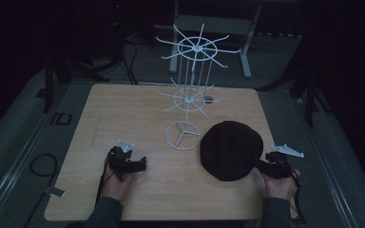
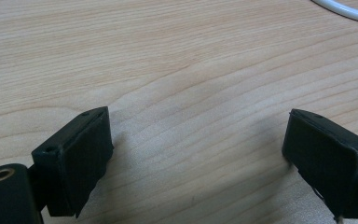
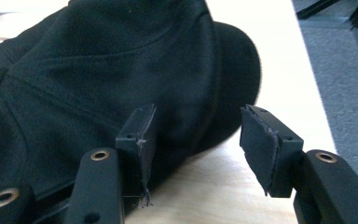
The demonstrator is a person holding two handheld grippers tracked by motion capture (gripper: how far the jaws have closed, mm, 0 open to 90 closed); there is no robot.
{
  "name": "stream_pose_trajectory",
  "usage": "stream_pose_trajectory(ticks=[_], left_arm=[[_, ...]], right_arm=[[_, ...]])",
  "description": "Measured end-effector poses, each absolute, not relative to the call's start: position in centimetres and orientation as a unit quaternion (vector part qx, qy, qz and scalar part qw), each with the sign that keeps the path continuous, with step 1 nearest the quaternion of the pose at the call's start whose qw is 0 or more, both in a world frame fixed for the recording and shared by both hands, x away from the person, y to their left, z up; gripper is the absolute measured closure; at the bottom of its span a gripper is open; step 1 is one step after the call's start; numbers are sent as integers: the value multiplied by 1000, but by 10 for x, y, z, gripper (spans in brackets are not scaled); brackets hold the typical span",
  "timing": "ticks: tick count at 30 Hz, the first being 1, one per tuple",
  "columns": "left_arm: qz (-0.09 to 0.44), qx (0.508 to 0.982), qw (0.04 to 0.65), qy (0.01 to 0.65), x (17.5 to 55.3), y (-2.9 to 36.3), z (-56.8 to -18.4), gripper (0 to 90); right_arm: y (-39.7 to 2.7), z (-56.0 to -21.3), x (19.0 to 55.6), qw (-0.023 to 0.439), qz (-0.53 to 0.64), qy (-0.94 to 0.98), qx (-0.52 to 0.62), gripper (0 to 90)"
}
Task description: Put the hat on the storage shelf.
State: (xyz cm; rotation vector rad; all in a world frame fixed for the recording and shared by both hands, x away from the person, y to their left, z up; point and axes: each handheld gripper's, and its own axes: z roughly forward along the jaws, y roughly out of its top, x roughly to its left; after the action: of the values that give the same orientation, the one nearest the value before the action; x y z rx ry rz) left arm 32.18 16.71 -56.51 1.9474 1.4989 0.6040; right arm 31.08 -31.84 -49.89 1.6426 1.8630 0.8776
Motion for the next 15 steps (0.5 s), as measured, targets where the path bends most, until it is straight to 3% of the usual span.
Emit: stream_pose_trajectory(ticks=[10,15], left_arm=[[227,734,301,565,322,167,-565,88],[228,734,301,565,322,167,-565,88]], right_arm=[[-301,-518,332,234,272,708,609,441],[-296,-525,337,211,253,709,623,488]])
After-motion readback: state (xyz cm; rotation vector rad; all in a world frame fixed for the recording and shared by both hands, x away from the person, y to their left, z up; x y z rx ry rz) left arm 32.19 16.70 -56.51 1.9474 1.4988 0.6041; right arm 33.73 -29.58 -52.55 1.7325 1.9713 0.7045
